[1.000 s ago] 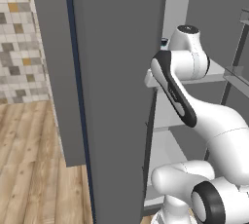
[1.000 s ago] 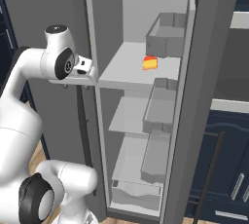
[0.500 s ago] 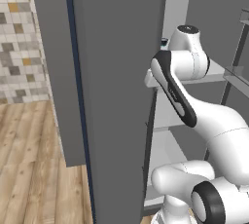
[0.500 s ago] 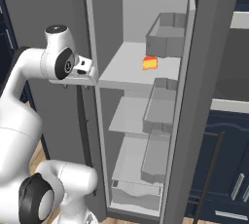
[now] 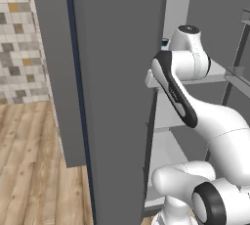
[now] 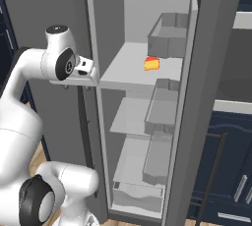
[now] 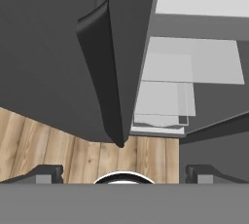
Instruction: Pick the cheese from the fridge and the cheese grater from the cabinet and place them next to the salad bowl.
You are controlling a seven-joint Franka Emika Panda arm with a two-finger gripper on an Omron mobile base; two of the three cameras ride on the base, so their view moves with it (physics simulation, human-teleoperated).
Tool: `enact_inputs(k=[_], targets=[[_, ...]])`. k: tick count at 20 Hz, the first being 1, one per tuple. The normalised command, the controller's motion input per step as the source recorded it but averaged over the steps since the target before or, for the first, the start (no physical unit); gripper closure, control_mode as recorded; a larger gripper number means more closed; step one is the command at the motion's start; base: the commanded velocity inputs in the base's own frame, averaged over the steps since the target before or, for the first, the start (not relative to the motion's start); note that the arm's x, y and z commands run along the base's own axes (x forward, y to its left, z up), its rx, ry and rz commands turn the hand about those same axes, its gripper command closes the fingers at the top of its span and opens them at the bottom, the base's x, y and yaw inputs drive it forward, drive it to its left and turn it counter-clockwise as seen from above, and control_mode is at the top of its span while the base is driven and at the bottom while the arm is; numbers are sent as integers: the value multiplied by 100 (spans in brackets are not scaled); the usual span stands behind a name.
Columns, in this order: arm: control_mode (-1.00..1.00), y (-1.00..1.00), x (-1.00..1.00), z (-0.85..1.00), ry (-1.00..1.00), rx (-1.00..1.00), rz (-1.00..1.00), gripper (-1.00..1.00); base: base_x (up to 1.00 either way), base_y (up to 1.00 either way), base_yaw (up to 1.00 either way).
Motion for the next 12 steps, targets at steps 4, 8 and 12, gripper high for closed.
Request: enact_inputs(k=[4, 8, 12], targets=[[-100, 0, 0, 0, 0, 0, 0, -100, 0, 0, 0], [-100, 0, 0, 0, 0, 0, 0, -100, 0, 0, 0], [-100, 0, 0, 0, 0, 0, 0, -100, 0, 0, 0]])
